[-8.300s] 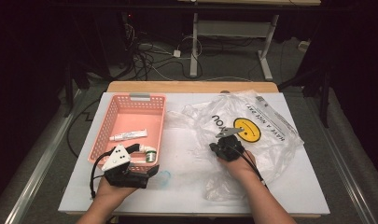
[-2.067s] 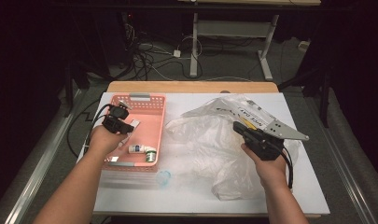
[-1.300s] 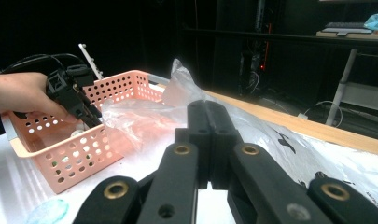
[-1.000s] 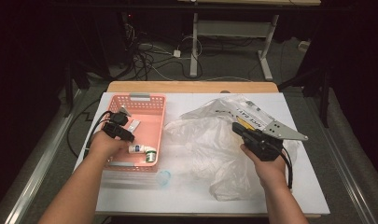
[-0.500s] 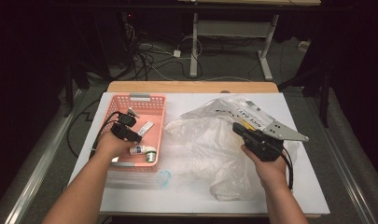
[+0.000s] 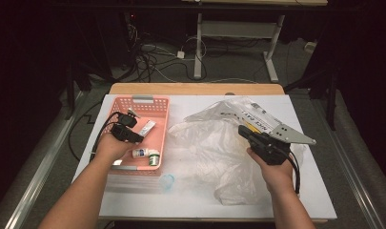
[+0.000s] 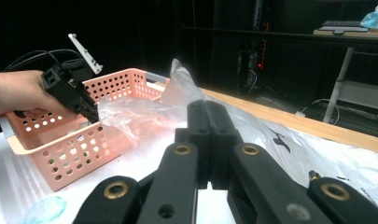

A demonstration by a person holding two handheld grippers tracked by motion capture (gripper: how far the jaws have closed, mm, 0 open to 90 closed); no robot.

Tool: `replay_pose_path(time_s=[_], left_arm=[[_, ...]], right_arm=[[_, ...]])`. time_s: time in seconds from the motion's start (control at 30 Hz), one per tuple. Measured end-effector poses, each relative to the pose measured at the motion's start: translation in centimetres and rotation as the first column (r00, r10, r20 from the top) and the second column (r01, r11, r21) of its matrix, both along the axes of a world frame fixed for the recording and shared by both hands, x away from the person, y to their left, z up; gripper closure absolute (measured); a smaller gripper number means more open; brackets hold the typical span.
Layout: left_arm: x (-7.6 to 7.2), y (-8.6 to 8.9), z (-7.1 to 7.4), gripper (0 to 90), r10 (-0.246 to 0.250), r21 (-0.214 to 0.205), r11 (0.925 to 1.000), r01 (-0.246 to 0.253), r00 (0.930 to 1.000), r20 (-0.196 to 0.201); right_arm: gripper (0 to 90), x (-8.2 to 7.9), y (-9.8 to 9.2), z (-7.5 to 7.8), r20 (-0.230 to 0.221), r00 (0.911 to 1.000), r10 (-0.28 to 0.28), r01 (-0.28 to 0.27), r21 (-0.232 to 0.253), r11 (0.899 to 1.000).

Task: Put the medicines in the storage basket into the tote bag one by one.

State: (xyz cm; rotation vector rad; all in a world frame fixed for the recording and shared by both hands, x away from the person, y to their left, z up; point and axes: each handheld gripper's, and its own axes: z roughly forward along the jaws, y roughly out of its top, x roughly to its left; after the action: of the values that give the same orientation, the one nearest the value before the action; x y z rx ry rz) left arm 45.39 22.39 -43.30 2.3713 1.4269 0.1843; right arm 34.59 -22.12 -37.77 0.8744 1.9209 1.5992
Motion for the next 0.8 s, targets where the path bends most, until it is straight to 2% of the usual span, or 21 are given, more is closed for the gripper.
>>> replay_pose_path(time_s=[0.07,0.17,0.33,0.43,0.57,0.8], left_arm=[[-0.2,0.1,0.3,65.5,0.004,-0.023,0.9997,-0.004,1.0000,0.005],[-0.7,0.2,1.0,65.6,0.000,-0.035,0.9994,0.001,0.9994,0.034],[-1.7,0.4,2.0,65.5,0.001,-0.077,0.9970,0.005,0.9968,0.080],[-2.3,0.6,2.3,65.4,0.000,-0.108,0.9941,0.009,0.9964,0.085],[-2.9,0.6,2.3,65.5,-0.010,-0.103,0.9944,0.020,0.9955,0.094],[-4.0,0.8,2.8,65.4,-0.015,-0.141,0.9894,0.034,0.9916,0.129]], right_arm=[[90.0,0.0,0.0,0.0,0.001,1.0000,0.000,0.000,0.000,1.000],[90.0,-0.1,-0.1,0.1,0.004,1.0000,-0.003,0.003,0.003,1.000],[90.0,-0.1,-0.1,0.1,0.006,1.0000,-0.003,0.003,0.002,1.000],[90.0,-0.1,-0.2,0.2,0.004,1.0000,-0.003,0.003,0.004,1.000],[90.0,-0.1,-0.2,0.2,0.006,1.0000,-0.002,0.002,0.002,1.000],[90.0,-0.2,-0.4,0.3,0.008,0.9999,-0.008,0.008,0.007,1.000]])
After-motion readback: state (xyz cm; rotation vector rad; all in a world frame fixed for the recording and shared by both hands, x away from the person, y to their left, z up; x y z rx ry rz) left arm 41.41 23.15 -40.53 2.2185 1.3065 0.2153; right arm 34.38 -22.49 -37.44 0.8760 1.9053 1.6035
